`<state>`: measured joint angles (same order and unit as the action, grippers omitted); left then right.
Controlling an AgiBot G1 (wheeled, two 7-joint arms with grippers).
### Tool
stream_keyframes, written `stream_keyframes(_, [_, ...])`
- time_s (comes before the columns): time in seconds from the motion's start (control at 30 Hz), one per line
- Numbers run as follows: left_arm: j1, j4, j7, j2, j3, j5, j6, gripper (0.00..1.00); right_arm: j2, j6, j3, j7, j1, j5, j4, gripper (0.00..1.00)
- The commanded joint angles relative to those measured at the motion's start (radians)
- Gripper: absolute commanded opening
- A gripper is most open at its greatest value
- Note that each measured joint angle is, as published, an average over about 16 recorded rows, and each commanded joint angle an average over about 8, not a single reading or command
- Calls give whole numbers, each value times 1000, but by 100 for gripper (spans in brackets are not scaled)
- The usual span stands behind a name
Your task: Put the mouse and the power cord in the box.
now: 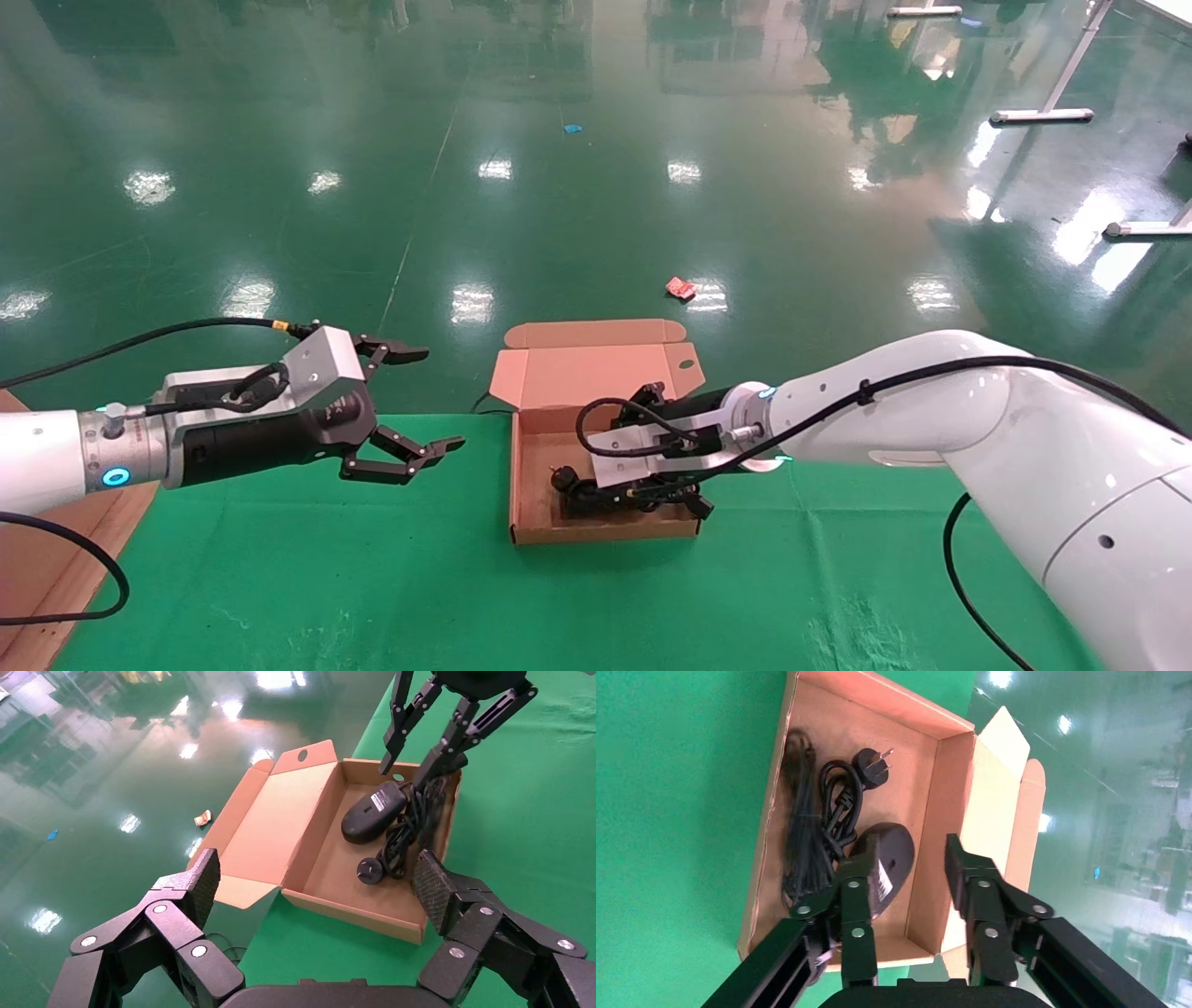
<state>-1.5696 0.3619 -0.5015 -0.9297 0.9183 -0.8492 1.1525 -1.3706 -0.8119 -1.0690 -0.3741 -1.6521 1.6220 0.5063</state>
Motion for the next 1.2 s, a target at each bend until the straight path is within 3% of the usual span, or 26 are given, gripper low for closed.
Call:
stream_keyframes(0.03, [-1, 0, 0, 0, 1, -2, -2, 100, -1, -1, 2, -1, -1, 1, -1, 100])
stream_keyframes(0.43, [32, 67, 49, 22, -44, 3, 20, 100, 43, -44, 51, 29, 30, -48, 43, 100])
stream_keyframes(1.2, [222, 418, 312, 144, -288, 50, 153, 100, 333, -303, 350, 245, 252, -389, 341, 100])
